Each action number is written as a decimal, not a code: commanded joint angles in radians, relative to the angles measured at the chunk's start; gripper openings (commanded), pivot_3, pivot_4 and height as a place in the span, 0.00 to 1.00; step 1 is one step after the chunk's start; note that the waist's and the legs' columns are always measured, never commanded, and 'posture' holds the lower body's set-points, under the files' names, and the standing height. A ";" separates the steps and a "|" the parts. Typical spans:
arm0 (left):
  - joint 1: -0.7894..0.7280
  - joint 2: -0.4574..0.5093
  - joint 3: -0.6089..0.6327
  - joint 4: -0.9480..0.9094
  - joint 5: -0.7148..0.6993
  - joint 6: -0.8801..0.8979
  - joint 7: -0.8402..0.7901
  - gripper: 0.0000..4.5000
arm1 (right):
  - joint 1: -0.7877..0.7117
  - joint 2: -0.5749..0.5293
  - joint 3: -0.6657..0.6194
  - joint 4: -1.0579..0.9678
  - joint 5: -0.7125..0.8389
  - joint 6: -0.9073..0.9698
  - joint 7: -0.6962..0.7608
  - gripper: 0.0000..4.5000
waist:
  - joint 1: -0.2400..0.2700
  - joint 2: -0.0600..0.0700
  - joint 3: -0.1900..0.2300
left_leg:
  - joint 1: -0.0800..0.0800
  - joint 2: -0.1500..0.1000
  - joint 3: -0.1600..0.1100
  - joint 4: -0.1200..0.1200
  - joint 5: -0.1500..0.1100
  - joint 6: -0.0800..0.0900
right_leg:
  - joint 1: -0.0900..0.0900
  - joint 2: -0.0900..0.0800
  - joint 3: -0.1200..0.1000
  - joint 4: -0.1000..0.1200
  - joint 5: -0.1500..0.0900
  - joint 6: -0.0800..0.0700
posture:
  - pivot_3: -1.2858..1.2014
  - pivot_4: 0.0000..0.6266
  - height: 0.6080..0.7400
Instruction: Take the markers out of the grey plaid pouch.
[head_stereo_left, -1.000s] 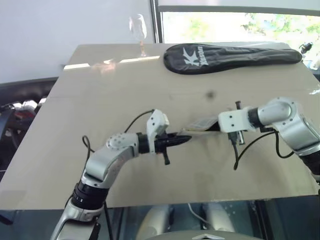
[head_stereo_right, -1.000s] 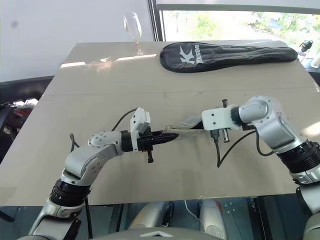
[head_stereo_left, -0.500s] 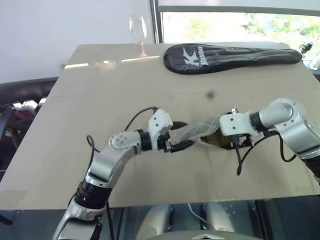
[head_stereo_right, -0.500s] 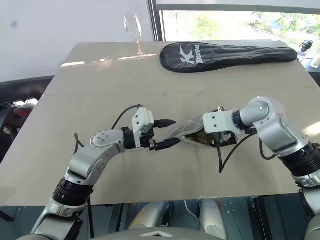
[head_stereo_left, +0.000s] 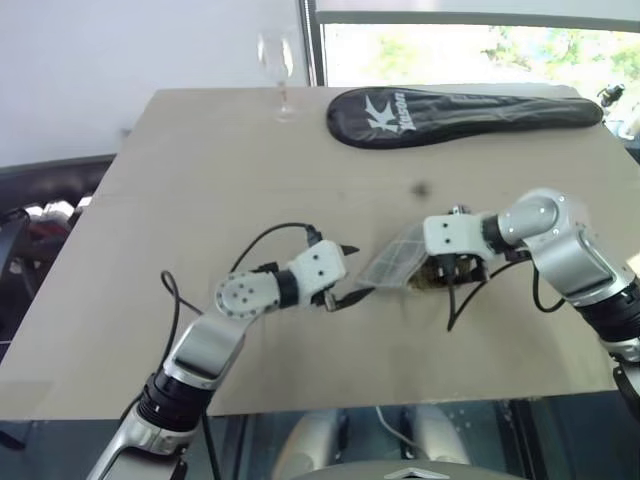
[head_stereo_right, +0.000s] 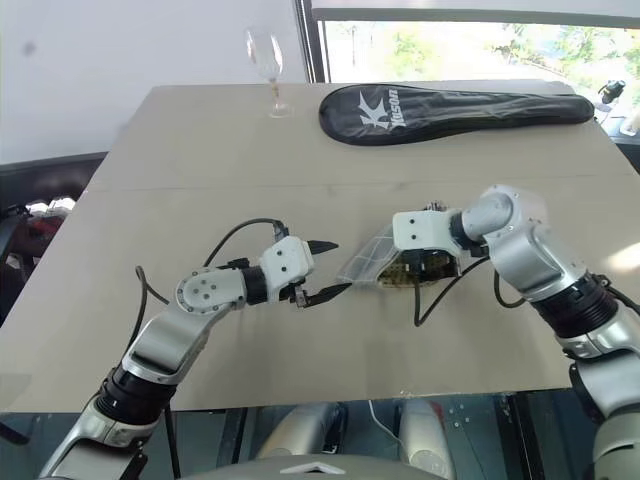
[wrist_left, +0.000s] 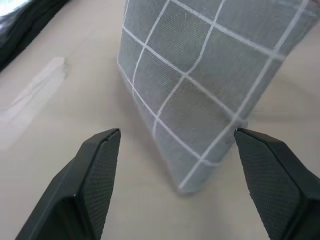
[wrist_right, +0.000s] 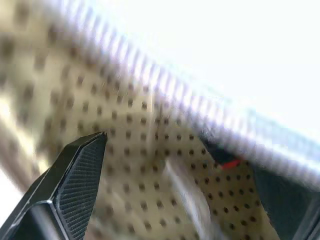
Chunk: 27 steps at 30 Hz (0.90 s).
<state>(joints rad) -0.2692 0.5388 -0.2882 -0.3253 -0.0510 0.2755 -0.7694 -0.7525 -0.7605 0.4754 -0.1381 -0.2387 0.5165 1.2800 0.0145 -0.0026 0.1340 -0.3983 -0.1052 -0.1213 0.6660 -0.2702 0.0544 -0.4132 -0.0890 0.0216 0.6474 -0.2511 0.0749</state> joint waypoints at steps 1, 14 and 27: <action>-0.006 -0.015 -0.013 -0.046 0.044 -0.047 0.034 0.83 | -0.042 0.030 0.013 -0.003 -0.022 0.042 -0.013 1.00 | -0.001 0.000 0.000 | 0.000 0.000 0.000 0.000 0.000 0.000 | 0.000 0.000 0.000 0.000 0.000 0.000 | 0.52 0.24 1.00; -0.013 -0.029 -0.042 -0.057 0.083 -0.064 0.025 0.83 | -0.116 0.177 0.045 0.052 -0.084 0.228 -0.122 1.00 | -0.004 0.000 0.000 | 0.000 0.000 0.000 0.000 0.000 0.000 | 0.000 0.000 0.000 0.001 0.000 0.000 | 0.52 0.24 1.00; -0.039 -0.060 -0.084 -0.093 0.170 -0.012 0.060 0.83 | -0.192 0.306 0.026 0.183 -0.087 0.344 -0.287 1.00 | -0.015 0.000 0.000 | 0.000 0.000 0.000 0.000 0.000 0.000 | -0.001 0.001 0.000 0.003 0.000 0.000 | 0.52 0.24 1.00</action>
<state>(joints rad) -0.2941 0.4897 -0.3640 -0.3687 0.0990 0.2621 -0.7305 -0.9133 -0.4579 0.5331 0.0552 -0.3235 0.8444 1.0202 -0.0009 -0.0024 0.1340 -0.3982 -0.1056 -0.1210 0.6662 -0.2701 0.0543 -0.4143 -0.0880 0.0218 0.6505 -0.2511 0.0748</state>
